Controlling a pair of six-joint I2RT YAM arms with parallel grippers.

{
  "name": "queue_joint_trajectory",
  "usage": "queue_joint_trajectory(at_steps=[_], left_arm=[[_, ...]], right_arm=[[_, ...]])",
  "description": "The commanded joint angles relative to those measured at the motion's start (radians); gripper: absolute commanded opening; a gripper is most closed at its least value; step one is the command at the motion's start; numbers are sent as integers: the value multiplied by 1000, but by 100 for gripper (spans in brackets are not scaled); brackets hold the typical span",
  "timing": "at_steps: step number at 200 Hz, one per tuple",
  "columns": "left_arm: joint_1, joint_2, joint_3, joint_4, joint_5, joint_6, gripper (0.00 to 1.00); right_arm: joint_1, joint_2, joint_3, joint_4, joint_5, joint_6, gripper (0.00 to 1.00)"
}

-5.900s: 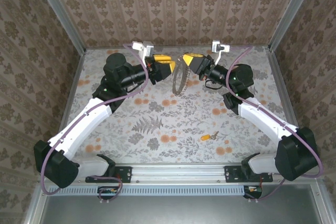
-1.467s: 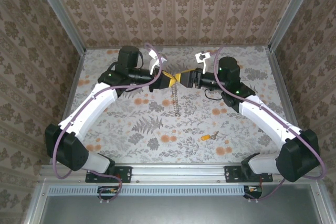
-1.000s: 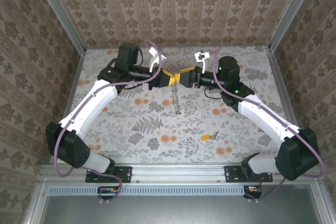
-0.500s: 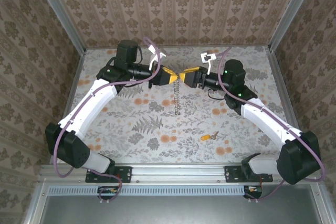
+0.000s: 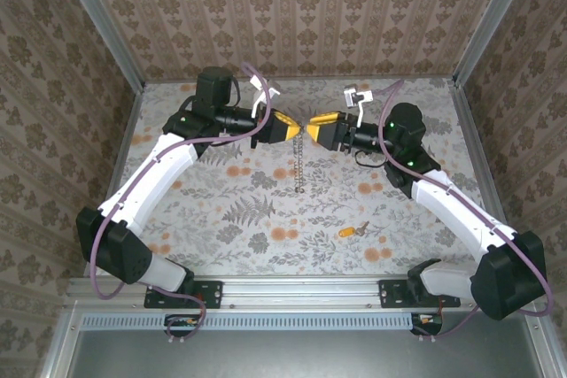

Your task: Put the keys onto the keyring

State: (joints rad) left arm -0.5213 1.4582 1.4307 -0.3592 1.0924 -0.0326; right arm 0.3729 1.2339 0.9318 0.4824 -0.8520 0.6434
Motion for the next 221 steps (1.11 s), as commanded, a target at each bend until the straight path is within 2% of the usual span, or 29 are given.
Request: queue_joint_trajectory(at_steps=[1,51,102,129,146,162,186,198,221], left_arm=[[3,0,29,28,27,0,0],[3,7,39,32,38,2,0],[3,8,42,36,44,-3,0],[3,7,43,37,47,-6,0],[3,6,43,40,49,-7,0],[1,6,42,41,51,-10,0],[2,-3,34,55,10,-31,0],[7,-20,17,79,-19,-50,15],[27,-72,-32,158,-59,-108,36]], right_arm=[[6,17,8,53,-63,17,46],[19,38,12,50,-73,12,43],[32,56,23,55,-74,12,34],[37,66,31,59,-73,13,26],[37,68,32,64,-71,13,15],[38,67,33,64,-68,11,0],[31,49,25,52,-55,-3,0],[20,32,16,50,-40,-7,0],[2,-3,-3,50,-27,-14,0]])
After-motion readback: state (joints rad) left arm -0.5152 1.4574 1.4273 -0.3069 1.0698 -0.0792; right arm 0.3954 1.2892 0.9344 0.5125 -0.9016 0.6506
